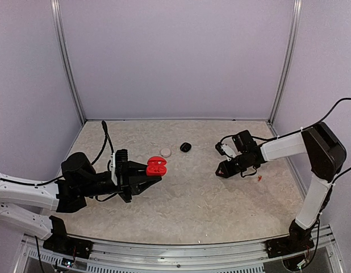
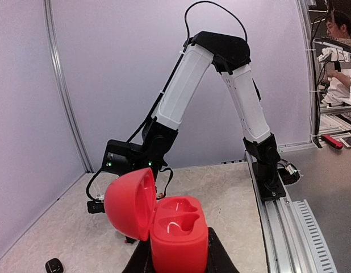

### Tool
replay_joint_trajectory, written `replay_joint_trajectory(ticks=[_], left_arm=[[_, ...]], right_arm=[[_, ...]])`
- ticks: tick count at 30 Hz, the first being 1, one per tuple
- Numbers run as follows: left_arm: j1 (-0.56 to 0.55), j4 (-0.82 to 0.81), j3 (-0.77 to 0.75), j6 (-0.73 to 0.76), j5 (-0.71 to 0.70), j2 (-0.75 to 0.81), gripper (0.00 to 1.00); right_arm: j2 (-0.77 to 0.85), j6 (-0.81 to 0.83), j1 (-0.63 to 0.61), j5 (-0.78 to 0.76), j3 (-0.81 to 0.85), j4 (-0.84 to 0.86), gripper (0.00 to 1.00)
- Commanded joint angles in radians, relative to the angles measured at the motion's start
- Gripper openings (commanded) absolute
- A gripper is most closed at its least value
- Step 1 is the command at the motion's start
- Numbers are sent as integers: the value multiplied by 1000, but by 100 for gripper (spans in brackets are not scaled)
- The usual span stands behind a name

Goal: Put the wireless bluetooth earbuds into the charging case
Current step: Move the left earbud to the center of the board.

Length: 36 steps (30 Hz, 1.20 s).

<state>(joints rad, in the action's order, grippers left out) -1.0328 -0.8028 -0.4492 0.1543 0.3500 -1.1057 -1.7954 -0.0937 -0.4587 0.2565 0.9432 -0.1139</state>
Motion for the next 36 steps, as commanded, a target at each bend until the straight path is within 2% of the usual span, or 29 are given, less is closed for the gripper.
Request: replay_joint_trajectory(ticks=[1,8,16,23,27,32,36], left_arm=[[7,-38,5,-10,-9,7,6],[8,-39,6,-12,-4,9,6],[16,-19,9,-9,-17,32,6],[19,-4,9,-10,-13,55,6],[19,-7,8,-12,-10,53,6],[19,-14,8,-17,-4,52,6],[21,-27,18,-21,-5,51,6]], right_arm=[[-42,41,10,50,33,-3,34],[-86,116,-6,138,66,-29,30],[-148,220,-101,293,114,-179,28],[-131,324,-188,276,107,-330,26],[-63,317,-204,110,81,-355,25],[69,259,-202,-11,83,-316,45],[143,215,-198,-35,80,-311,52]])
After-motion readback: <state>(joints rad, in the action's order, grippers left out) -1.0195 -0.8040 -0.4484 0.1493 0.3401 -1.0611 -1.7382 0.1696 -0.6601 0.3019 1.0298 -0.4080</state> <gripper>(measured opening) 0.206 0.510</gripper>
